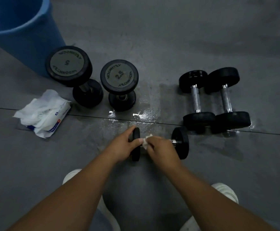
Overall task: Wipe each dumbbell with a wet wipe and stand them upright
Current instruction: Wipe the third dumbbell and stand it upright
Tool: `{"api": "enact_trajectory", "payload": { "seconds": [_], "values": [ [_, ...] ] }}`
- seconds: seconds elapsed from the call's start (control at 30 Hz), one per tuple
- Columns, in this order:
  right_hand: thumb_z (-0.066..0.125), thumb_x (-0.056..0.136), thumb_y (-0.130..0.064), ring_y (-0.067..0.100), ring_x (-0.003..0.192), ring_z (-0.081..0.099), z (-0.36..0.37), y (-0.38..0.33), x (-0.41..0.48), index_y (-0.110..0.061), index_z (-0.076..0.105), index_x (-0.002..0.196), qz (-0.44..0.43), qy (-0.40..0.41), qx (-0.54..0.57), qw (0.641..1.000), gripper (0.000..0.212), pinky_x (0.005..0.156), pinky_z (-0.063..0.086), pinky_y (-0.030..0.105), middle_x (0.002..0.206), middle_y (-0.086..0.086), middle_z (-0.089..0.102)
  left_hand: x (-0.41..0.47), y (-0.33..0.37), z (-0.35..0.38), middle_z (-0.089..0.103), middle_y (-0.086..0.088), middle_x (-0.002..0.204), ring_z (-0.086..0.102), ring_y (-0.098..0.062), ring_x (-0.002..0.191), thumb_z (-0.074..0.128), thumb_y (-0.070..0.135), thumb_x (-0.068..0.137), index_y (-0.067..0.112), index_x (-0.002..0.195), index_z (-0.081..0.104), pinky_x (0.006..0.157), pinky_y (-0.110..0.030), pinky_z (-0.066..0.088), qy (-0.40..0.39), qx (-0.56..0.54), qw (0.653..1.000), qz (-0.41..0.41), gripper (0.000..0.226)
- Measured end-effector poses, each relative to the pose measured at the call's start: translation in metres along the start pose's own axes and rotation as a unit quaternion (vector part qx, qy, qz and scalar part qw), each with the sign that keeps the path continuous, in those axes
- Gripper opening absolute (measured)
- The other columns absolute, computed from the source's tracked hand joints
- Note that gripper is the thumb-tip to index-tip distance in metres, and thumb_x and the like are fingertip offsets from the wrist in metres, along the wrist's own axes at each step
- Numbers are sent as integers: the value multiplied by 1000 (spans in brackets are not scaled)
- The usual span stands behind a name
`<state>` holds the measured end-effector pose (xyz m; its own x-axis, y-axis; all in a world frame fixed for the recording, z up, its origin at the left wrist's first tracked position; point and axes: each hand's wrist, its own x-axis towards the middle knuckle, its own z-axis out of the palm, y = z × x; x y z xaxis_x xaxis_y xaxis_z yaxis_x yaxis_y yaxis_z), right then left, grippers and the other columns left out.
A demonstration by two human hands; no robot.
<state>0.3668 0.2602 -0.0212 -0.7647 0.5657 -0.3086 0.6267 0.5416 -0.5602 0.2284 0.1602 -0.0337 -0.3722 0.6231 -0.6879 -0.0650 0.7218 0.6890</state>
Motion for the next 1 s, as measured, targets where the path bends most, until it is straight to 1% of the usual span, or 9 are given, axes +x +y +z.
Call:
{"api": "enact_trajectory", "payload": {
  "seconds": [0.13, 0.23, 0.3, 0.4, 0.57, 0.63, 0.77, 0.9, 1.0],
  "values": [
    [46, 82, -32, 26, 94, 58, -5, 6, 0, -20, 65, 95, -42, 0, -117, 992, 26, 80, 44, 34, 95, 2, 65, 6, -2, -3, 59, -14, 133, 62, -30, 114, 68, 47, 87, 46, 148, 29, 89, -43, 56, -3, 20, 1000, 2, 73],
    [47, 91, -38, 30, 92, 61, -14, 1, -2, -19, 64, 96, -28, -51, -171, 984, 26, 72, 44, 30, 100, 7, 66, 4, -4, -1, 59, -14, 130, 66, -27, 101, 68, 42, 88, 46, 148, 31, 69, -36, 60, -3, 13, 1000, -1, 71],
    [54, 89, -29, 31, 90, 63, -28, 5, 7, -14, 64, 101, 3, -63, -217, 974, 21, 69, 41, 27, 104, 11, 66, 5, -3, -2, 56, -14, 135, 63, -28, 106, 68, 41, 89, 44, 148, 31, 63, -33, 58, -2, 4, 1000, -1, 70],
    [51, 86, -13, 29, 96, 63, -31, 2, 13, -13, 60, 105, -5, -74, -326, 942, 20, 79, 41, 32, 107, 10, 66, 10, -3, -3, 55, -16, 138, 59, -31, 117, 69, 43, 87, 44, 148, 31, 77, -39, 60, 1, 12, 1000, 3, 72],
    [47, 90, -19, 27, 103, 59, -31, 4, 17, -12, 44, 123, -32, -103, -466, 878, 35, 90, 33, 39, 110, 7, 64, 10, -6, -1, 53, -18, 137, 63, -30, 102, 70, 40, 86, 46, 147, 32, 59, -33, 57, -6, -7, 1000, -4, 72],
    [47, 88, -17, 27, 99, 61, -32, 9, 14, -7, 40, 127, -47, -112, -481, 868, 40, 91, 32, 39, 106, 7, 67, 12, -6, -4, 54, -18, 136, 62, -32, 109, 71, 42, 86, 45, 147, 33, 65, -37, 59, -5, -3, 1000, -2, 72],
    [53, 81, -8, 27, 93, 64, -43, 0, 14, -11, 47, 113, -110, -90, -430, 892, 33, 83, 34, 35, 98, 7, 69, 12, -5, -4, 57, -14, 132, 62, -29, 109, 70, 45, 85, 47, 146, 33, 74, -41, 61, -3, 0, 1000, 0, 71],
    [54, 83, -9, 29, 94, 64, -45, 8, 13, -13, 51, 111, -57, -75, -407, 908, 29, 86, 37, 35, 97, 9, 69, 11, -1, -5, 56, -17, 134, 62, -26, 105, 68, 42, 89, 44, 149, 31, 56, -28, 56, -9, -2, 1000, -2, 71],
    [57, 83, -11, 30, 91, 66, -36, 3, 2, -10, 55, 108, -31, -101, -395, 912, 25, 86, 41, 35, 93, 12, 70, 8, -6, -4, 57, -18, 132, 62, -29, 106, 70, 43, 87, 47, 147, 31, 59, -30, 57, -12, 2, 1000, 2, 72]
  ]
}}
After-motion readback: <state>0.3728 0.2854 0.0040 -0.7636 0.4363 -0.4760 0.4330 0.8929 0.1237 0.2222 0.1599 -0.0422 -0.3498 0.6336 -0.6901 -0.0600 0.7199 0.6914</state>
